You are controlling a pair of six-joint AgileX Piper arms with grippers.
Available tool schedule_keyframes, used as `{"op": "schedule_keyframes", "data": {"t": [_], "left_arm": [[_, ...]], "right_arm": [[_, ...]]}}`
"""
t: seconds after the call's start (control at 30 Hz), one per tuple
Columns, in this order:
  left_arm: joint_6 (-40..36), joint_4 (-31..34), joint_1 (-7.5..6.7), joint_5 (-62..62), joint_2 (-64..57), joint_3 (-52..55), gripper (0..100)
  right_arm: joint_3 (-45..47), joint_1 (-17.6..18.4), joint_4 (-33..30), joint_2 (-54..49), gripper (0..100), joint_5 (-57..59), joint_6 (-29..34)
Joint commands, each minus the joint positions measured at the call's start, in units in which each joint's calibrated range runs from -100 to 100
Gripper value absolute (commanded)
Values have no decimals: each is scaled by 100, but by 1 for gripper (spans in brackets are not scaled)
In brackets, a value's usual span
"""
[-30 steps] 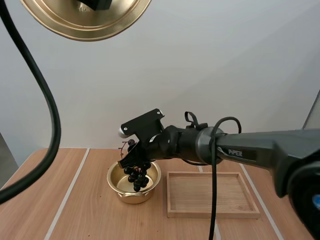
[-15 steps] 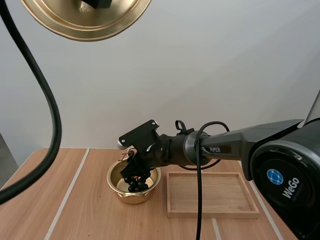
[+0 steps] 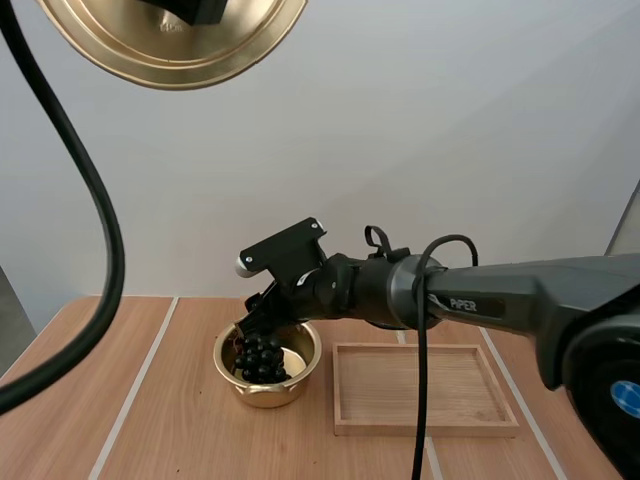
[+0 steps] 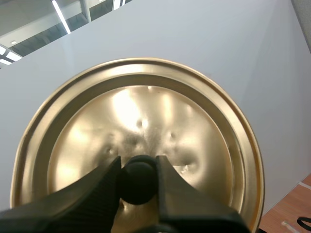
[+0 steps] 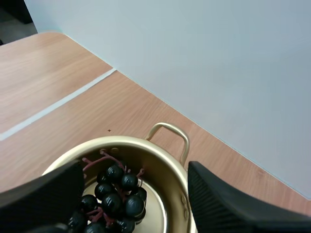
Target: Open the lid, put the grape in the pot, and close it
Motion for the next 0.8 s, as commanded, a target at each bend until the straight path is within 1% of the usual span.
{"op": "schedule_keyframes", "data": {"t": [0.0,0.03,0.07,0.13,0.17,0.2,0.27,0.33,0.4,0.43,0.47,0.5,0.53,0.57,0.67,0.77], "left_arm": [[-67,7,-23,4,-24,-66,0],[-67,7,-23,4,-24,-66,0],[-67,7,-23,4,-24,-66,0],[-88,7,-23,3,-24,-66,0],[-187,22,-23,3,-24,-66,0],[-292,61,-23,-42,-24,-66,0],[-518,181,-23,-170,-10,-66,0],[-747,466,-23,-400,4,-66,0],[-848,670,-23,-512,24,-66,0],[-911,830,-23,-484,52,-66,0],[-911,877,-23,-432,85,-66,0],[-911,969,-23,-277,151,-66,0],[-911,1021,-23,-192,195,-66,0],[-911,1063,-23,-72,285,-66,0],[-911,1157,-23,253,572,-66,0],[-863,1157,-23,607,927,-66,0]], "right_arm": [[-4,8,23,-309,100,546,-74],[-4,8,23,-425,100,961,-74],[-4,8,23,-477,94,1164,-74],[-4,-1,-1,-672,45,1866,-74],[-4,-8,0,-767,18,2212,-74],[-4,-8,0,-840,1,2414,-74],[-4,-8,-20,-1025,0,3118,7],[-4,-74,-46,-1218,0,3687,191],[-4,-169,-105,-1393,0,4089,301],[9,-307,-223,-1568,0,4372,390],[9,-363,-279,-1671,0,4488,414],[9,-504,-346,-1834,0,4830,467],[9,-543,-371,-1920,0,4974,482],[9,-695,-384,-2141,0,5312,482],[9,-895,-439,-2662,0,5850,482],[9,-1021,-487,-3250,0,6331,490]]}}
